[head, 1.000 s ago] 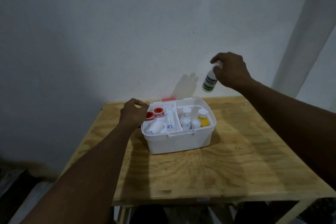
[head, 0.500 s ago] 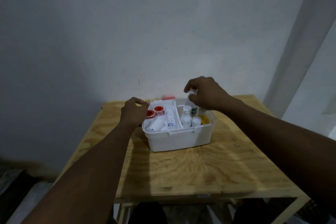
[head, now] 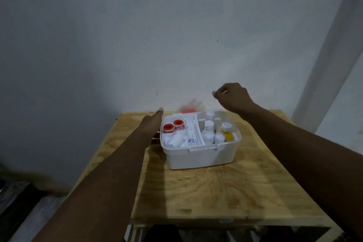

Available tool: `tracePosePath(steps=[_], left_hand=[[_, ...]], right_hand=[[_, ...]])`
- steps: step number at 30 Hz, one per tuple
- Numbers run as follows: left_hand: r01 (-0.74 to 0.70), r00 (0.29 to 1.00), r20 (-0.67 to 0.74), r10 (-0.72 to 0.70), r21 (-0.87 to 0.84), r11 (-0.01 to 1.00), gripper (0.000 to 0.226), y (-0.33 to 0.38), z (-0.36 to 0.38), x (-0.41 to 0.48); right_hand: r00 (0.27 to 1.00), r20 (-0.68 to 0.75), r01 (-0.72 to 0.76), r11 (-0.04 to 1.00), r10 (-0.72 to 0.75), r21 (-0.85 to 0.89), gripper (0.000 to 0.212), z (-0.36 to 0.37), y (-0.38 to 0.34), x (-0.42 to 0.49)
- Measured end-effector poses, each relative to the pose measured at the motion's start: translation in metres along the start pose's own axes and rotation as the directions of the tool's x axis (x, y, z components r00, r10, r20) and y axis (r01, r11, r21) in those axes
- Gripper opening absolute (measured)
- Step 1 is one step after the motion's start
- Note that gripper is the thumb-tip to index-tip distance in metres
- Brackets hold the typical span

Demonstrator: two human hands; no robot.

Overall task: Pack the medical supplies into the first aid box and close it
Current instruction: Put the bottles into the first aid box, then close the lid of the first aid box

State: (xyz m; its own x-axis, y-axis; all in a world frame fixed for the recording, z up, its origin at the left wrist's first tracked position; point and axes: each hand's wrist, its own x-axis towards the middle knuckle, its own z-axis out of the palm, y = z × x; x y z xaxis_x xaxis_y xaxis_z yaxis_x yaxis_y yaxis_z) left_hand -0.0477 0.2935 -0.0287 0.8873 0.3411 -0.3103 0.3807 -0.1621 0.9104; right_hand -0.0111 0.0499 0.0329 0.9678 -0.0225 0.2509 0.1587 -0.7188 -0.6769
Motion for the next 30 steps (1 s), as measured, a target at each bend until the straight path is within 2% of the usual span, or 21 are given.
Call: tracePosePath(steps=[1,3,4,6,11,16,22,26,30], left_hand=[[0.040,0.999,0.018,-0.039,-0.023,0.999,0.065,0.001,-0.001,0.003],[0.069,0.997,0.025,-0.068,-0.047,0.996,0.049,0.006,0.000,0.001],[0.074,0.997,0.026,-0.073,-0.048,0.996,0.040,0.009,0.000,0.000],[0.082,0.996,0.034,-0.081,-0.029,0.996,0.029,0.013,0.000,0.001],[0.089,0.995,0.043,-0.089,-0.012,0.996,0.027,0.017,-0.003,0.002],[0.028,1.000,-0.003,-0.028,-0.104,0.994,0.028,0.023,0.000,0.004],[-0.038,0.999,-0.006,0.037,-0.159,0.987,0.025,0.034,-0.005,-0.003],[-0.071,0.997,-0.016,0.069,-0.149,0.986,0.016,0.041,-0.011,-0.010],[-0.077,0.997,-0.018,0.075,-0.127,0.989,0.030,0.045,-0.015,-0.021]], right_hand=[[0.994,-0.014,-0.109,0.993,0.110,0.038,0.039,0.002,0.004,0.004],[0.940,0.074,-0.340,0.933,0.333,0.120,0.043,0.009,0.014,0.006],[0.901,0.145,-0.429,0.887,0.408,0.171,0.040,0.013,0.019,0.006],[0.860,0.226,-0.504,0.827,0.457,0.249,0.032,0.022,0.026,0.008],[0.872,0.168,-0.490,0.822,0.461,0.290,0.027,0.030,0.030,0.018],[0.893,0.118,-0.447,0.825,0.434,0.346,0.012,0.029,0.034,0.023],[0.913,0.153,-0.403,0.770,0.379,0.494,0.012,0.018,0.026,0.016],[0.917,0.146,-0.393,0.773,0.372,0.497,0.020,0.007,0.022,0.015],[0.931,0.137,-0.360,0.796,0.337,0.487,0.017,-0.005,0.021,0.006]])
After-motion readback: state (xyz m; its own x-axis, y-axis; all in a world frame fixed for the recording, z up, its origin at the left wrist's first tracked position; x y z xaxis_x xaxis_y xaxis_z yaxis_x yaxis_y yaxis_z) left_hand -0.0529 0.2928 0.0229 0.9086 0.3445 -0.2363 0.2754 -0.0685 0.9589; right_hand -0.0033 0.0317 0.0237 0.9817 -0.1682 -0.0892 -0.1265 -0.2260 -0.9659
